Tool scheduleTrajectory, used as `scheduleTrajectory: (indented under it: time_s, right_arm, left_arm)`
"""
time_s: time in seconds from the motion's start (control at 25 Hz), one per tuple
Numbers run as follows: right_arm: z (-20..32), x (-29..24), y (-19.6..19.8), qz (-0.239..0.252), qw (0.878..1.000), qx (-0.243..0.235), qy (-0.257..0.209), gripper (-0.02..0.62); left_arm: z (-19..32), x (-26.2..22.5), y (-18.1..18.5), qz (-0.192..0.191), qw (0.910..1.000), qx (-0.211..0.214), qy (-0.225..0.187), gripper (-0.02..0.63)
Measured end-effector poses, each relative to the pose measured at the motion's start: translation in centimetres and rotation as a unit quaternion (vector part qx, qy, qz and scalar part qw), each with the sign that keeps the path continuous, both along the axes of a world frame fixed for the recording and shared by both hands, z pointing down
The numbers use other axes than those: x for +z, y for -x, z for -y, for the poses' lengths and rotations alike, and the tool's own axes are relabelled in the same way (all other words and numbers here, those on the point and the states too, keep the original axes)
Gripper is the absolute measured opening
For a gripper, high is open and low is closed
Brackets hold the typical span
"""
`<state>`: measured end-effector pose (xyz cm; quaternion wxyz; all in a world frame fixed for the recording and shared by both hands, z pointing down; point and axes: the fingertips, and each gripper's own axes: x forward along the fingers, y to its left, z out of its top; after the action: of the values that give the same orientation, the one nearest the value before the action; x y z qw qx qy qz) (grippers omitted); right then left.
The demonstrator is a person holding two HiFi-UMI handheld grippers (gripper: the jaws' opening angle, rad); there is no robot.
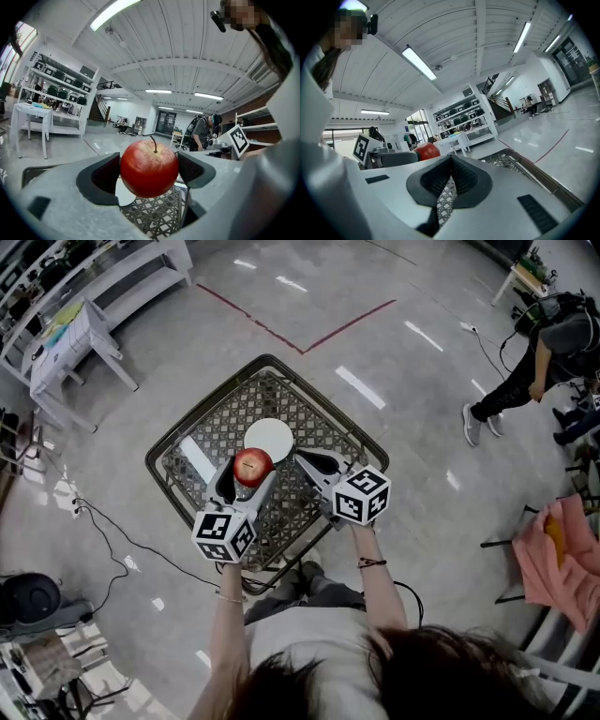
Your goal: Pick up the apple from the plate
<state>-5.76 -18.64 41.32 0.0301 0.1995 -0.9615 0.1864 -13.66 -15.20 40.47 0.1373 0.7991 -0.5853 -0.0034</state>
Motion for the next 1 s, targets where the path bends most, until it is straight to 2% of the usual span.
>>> scheduleTrajectory:
  time_s: [1.0]
  right_arm:
    - [-0.58,0.13,0.56,-0.011,1.0,-0.01,-0.013,0.009]
  left_arm:
    - [-0.1,0.78,0.44,0.004,0.9999,-0.001,0.01,0.383]
